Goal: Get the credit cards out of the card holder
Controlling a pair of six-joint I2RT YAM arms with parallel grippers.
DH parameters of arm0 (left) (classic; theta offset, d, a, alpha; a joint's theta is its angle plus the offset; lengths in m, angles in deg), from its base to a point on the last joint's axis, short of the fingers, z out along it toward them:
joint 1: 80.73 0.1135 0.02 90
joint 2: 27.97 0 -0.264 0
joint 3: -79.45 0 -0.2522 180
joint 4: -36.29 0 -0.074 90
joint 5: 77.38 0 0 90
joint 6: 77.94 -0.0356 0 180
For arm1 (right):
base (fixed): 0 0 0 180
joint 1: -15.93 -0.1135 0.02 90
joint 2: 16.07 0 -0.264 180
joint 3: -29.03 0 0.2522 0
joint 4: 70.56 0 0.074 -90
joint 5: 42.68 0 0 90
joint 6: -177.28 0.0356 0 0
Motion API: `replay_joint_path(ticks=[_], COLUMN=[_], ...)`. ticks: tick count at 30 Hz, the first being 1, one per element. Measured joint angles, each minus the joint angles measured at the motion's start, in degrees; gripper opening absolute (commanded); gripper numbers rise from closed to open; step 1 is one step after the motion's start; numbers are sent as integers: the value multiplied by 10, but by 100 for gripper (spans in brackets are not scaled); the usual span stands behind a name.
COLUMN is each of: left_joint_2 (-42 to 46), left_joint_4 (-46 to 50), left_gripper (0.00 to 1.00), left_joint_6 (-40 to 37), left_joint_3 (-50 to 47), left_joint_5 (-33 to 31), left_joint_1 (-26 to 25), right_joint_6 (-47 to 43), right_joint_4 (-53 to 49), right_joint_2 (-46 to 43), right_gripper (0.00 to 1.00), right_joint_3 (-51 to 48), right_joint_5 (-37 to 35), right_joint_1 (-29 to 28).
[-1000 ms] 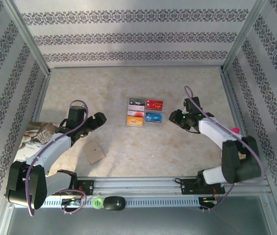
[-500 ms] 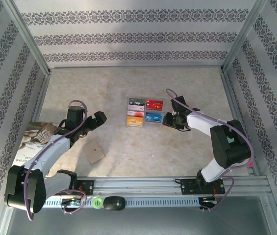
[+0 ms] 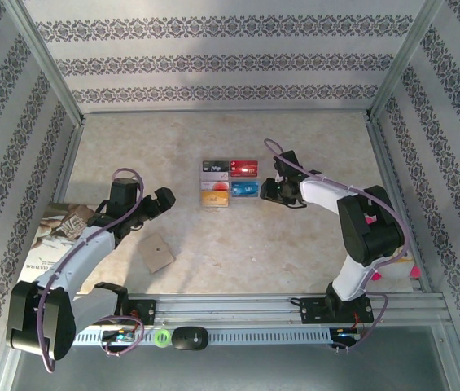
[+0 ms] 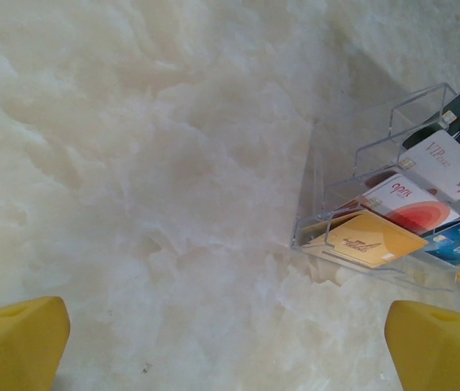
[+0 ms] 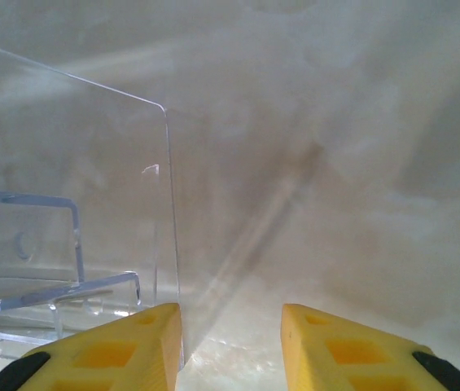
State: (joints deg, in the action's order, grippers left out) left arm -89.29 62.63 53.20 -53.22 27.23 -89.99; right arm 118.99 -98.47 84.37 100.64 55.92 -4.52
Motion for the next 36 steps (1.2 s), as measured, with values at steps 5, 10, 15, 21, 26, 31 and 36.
replay_joint_path(ticks=[5,10,15,21,26,31,36], left_joint_2=[33,112,207,278,272,263,229], left_joint_4=[37,103,181,254,279,283,250], left_gripper=[99,99,97,71,58,57,52], left_joint_6=[-2,11,54,102,123,131,138], left_joint_3=[6,7,-18,-86,-115,-138,-174], left_joint_5=[-23,-70,-117,-120,-99,-81,-57], left_joint_1=[0,0,0,0,0,-1,-18], right_joint_6=[12,18,1,-35,-37,-37,-36], right_joint_4=[7,13,44,115,158,191,215], right_joint_2=[10,-45,-152,-197,-190,-191,-192], right_gripper=[43,51,53,52,52,51,51], right_joint_3=[14,-21,-68,-105,-122,-139,-145], right_joint_5=[1,-11,-4,11,31,35,50], right_joint_1=[-12,-12,-43,-151,-162,-167,-169])
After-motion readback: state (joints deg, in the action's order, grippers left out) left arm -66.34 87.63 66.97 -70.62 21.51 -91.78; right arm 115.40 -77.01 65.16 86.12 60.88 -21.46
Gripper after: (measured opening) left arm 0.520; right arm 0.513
